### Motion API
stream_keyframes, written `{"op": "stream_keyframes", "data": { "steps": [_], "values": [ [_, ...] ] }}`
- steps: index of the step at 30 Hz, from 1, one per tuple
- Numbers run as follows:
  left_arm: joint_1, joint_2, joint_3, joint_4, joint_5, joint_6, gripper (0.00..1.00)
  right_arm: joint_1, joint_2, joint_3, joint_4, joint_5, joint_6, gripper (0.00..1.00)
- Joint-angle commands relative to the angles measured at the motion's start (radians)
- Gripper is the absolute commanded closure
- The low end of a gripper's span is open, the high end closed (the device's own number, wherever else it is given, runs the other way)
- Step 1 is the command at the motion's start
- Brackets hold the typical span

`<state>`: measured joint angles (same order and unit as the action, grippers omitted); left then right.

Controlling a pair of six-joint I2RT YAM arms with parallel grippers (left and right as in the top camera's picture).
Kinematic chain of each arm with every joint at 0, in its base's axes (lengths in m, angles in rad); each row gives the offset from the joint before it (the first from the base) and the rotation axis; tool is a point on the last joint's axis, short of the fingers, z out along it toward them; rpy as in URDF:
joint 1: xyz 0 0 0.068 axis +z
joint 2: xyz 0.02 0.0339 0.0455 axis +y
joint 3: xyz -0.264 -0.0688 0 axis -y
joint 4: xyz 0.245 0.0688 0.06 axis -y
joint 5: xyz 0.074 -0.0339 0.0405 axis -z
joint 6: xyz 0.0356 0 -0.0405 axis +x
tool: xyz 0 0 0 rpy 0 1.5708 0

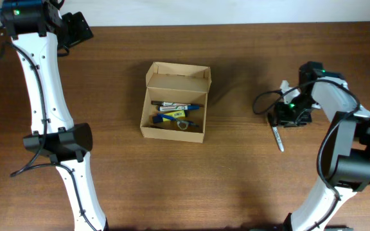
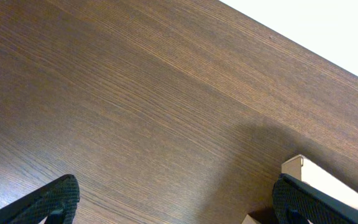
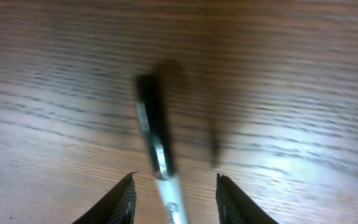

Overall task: Pack container
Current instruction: 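Move the right gripper to the black Sharpie and grasp it, then carry the Sharpie into the box and release it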

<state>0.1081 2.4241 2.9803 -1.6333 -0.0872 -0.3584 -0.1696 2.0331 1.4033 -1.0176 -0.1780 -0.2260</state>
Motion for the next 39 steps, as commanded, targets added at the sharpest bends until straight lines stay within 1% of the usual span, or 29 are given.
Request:
{"op": "stream_keyframes", "data": {
  "steps": [1, 7, 11, 14, 16, 18, 19, 23, 26, 29, 33, 37, 39],
  "values": [
    [0.004, 0.002, 0.014, 0.001, -0.015, 0.009, 0.00, 0.040, 0.005, -0.006, 0.002, 0.051, -0.031, 0.59],
    [0.004, 0.002, 0.014, 0.001, -0.015, 0.009, 0.00, 0.078, 0.013, -0.006, 0.018, 0.154, -0.030, 0.58],
    [0.004, 0.002, 0.014, 0.001, -0.015, 0.009, 0.00, 0.078, 0.041, -0.013, 0.017, 0.166, -0.023, 0.59],
    [0.004, 0.002, 0.014, 0.001, -0.015, 0.009, 0.00, 0.079, 0.061, -0.031, 0.025, 0.164, -0.021, 0.64],
    [0.004, 0.002, 0.014, 0.001, -0.015, 0.009, 0.00, 0.079, 0.068, -0.042, 0.028, 0.164, -0.014, 0.71],
    [0.004, 0.002, 0.014, 0.001, -0.015, 0.009, 0.00, 0.079, 0.068, -0.050, 0.035, 0.164, 0.000, 0.92],
    [0.004, 0.002, 0.014, 0.001, -0.015, 0.009, 0.00, 0.079, 0.068, -0.050, 0.035, 0.164, 0.000, 0.96],
    [0.004, 0.002, 0.014, 0.001, -0.015, 0.009, 0.00, 0.079, 0.065, -0.039, 0.028, 0.089, 0.000, 0.96],
    [0.004, 0.002, 0.014, 0.001, -0.015, 0.009, 0.00, 0.082, 0.048, 0.008, -0.018, 0.036, 0.000, 0.96],
    [0.004, 0.002, 0.014, 0.001, -0.015, 0.009, 0.00, 0.096, 0.020, 0.113, -0.101, 0.000, 0.000, 0.96],
    [0.004, 0.002, 0.014, 0.001, -0.015, 0.009, 0.00, 0.159, -0.023, 0.327, -0.243, -0.003, -0.001, 0.96],
    [0.004, 0.002, 0.014, 0.001, -0.015, 0.009, 0.00, 0.282, -0.035, 0.612, -0.390, 0.019, -0.001, 0.96],
    [0.004, 0.002, 0.014, 0.001, -0.014, 0.009, 0.00, 0.357, -0.035, 0.723, -0.414, 0.058, -0.002, 0.96]
  ]
}}
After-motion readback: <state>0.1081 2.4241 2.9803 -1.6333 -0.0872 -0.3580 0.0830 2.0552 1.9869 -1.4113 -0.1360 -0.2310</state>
